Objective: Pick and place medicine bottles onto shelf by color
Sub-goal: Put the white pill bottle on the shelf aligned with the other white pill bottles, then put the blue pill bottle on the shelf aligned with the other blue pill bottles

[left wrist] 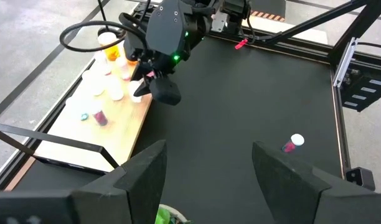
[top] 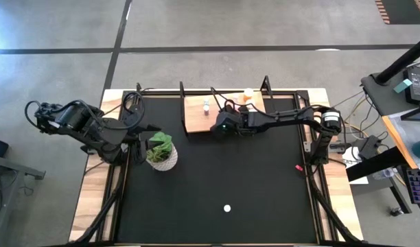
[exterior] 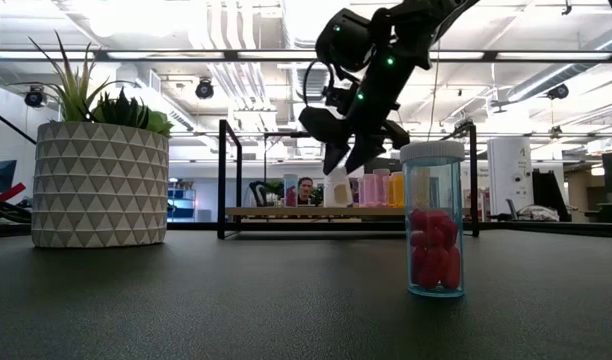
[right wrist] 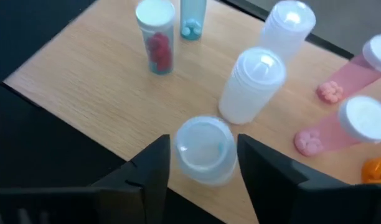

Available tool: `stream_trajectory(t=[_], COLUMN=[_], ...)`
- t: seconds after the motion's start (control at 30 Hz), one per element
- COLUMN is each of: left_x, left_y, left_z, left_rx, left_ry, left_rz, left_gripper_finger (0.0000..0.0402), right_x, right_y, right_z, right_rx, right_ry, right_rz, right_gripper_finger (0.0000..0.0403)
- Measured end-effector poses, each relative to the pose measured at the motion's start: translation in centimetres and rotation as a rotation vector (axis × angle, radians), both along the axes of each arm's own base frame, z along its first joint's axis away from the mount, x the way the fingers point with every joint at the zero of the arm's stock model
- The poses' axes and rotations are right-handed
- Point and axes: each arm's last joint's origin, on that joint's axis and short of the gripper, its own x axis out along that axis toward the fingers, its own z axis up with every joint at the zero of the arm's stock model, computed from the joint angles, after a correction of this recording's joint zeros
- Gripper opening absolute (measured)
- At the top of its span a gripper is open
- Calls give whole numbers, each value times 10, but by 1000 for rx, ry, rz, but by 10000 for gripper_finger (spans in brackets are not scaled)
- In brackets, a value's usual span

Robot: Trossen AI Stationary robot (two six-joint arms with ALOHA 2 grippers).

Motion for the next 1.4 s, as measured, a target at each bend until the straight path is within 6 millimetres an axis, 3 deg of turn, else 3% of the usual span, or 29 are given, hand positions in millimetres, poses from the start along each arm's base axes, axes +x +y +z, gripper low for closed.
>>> stream_trajectory(t=[0.37,0.6,0.77,1.0,1.4], left_x=[0,0,0,0,0], left_y=[0,0,0,0,-1], left_z=[0,0,0,0,-1], left_rx=[0,0,0,0,-15], left_ry=[0,0,0,1,11], left_rz=[0,0,0,0,-18], left_gripper_finger=[219,219,219,219,219], right_x=[7,12,11,9,-5], right_y=[-1,-1,11,54,167], right_z=[22,58,85,101,95], right_rx=[-13,-34,29,225,252], right_ry=[-2,39,88,123,201], right_rz=[17,59,128,299,565], right_gripper_finger=[238,243,234,224,223])
